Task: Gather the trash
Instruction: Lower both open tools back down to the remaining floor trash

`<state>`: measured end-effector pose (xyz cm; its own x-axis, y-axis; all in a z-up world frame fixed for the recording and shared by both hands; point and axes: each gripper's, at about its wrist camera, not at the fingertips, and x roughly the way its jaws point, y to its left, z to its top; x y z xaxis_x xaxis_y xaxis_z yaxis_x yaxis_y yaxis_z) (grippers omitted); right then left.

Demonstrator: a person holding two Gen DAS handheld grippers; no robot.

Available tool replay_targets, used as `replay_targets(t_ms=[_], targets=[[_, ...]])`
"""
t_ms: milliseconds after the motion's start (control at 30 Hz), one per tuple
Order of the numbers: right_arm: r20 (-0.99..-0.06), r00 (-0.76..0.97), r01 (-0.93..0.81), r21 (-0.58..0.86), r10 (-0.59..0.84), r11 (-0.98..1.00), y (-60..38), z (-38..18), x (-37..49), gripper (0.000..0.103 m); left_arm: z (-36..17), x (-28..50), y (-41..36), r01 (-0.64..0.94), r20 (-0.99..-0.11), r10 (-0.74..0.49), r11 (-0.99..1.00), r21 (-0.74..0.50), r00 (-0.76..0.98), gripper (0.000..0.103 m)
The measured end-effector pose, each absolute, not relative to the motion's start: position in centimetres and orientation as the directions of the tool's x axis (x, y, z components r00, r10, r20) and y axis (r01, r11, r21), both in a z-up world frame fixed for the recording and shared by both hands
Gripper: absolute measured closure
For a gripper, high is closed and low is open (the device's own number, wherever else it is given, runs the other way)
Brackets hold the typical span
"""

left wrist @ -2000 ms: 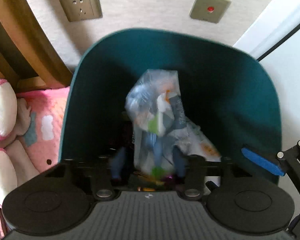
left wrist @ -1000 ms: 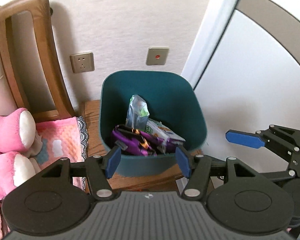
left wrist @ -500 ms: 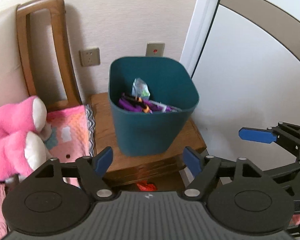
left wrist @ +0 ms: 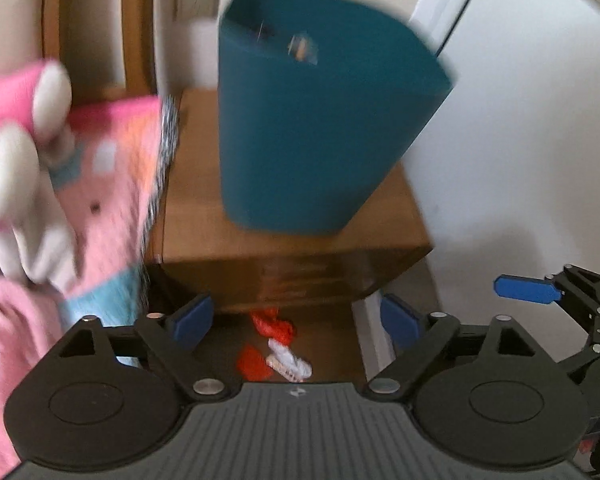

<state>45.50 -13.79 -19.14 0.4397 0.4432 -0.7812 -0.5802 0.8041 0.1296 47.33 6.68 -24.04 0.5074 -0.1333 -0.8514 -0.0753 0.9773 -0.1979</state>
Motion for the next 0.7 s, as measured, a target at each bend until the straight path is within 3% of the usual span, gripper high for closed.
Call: replay_targets(t_ms=[367, 700], targets=[[-0.892, 0.289, -0.618, 0.103, 0.347, 0.779, -14.5, -40.5, 48.5, 0.012, -47.9, 49.7, 7.1, -0.276, -0.942, -0.116, 0.938, -0.208, 0.316, 0.008], [-0.937, 0.182, -0.568, 0.148, 0.299, 0.809, -14.5, -61.2, 51.5, 0.025, -68.4, 51.7, 5.6, -0.295, -0.978, -0.063, 0.948, -0.121, 0.2, 0.008]])
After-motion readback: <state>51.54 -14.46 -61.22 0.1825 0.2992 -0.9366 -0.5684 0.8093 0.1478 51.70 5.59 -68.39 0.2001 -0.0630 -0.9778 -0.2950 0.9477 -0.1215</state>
